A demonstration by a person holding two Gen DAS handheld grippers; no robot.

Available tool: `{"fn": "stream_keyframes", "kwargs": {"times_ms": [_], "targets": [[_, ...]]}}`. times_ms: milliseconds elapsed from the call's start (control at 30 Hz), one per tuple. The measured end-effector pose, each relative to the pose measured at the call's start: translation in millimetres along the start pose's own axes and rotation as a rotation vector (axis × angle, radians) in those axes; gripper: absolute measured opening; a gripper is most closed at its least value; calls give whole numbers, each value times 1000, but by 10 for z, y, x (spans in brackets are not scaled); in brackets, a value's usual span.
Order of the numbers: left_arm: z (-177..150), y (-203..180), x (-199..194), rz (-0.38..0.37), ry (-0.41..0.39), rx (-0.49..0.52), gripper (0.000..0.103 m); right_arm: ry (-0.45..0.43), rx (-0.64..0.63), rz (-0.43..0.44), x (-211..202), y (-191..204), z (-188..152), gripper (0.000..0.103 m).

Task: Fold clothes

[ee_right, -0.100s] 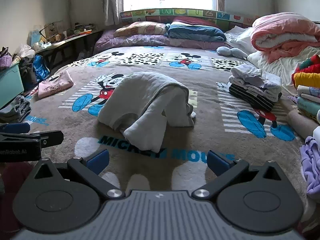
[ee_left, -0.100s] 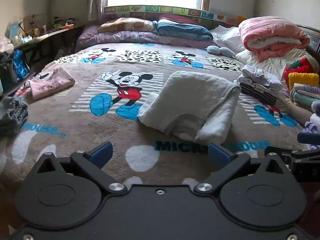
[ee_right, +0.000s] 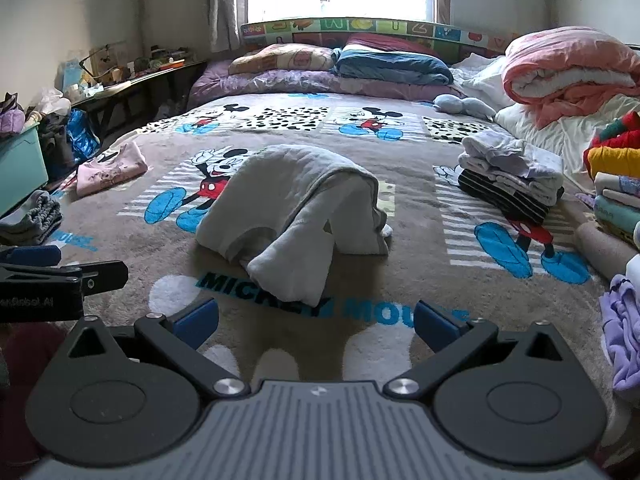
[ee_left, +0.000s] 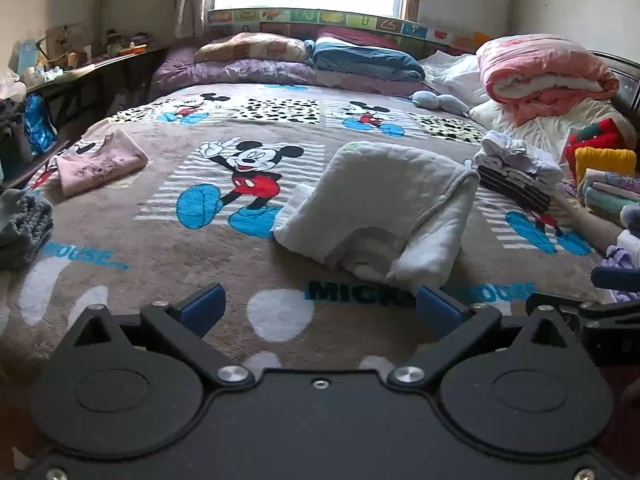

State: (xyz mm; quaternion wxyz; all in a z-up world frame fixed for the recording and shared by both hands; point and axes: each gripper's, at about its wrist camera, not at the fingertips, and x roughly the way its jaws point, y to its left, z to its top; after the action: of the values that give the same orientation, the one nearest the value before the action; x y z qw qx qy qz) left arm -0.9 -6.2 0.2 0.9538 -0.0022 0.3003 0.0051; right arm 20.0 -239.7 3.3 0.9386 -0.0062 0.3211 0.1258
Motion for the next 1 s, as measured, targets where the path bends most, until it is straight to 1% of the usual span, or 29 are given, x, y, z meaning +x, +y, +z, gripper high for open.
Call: {"fn": "stream_keyframes", "kwargs": {"times_ms": [67, 167, 300, 1000], "targets": [[16, -34, 12, 1, 19, 2, 103, -11, -12, -5, 3, 41, -16, 103], [28, 38, 32, -29, 27, -41, 103, -11, -13, 1, 4, 73, -40, 103], [6, 61, 73, -33, 39, -47, 103, -9, -12, 9, 18, -17, 25, 103], [11, 102, 173, -52, 49, -55, 103, 18, -32, -2, 147, 20, 3, 103]]}}
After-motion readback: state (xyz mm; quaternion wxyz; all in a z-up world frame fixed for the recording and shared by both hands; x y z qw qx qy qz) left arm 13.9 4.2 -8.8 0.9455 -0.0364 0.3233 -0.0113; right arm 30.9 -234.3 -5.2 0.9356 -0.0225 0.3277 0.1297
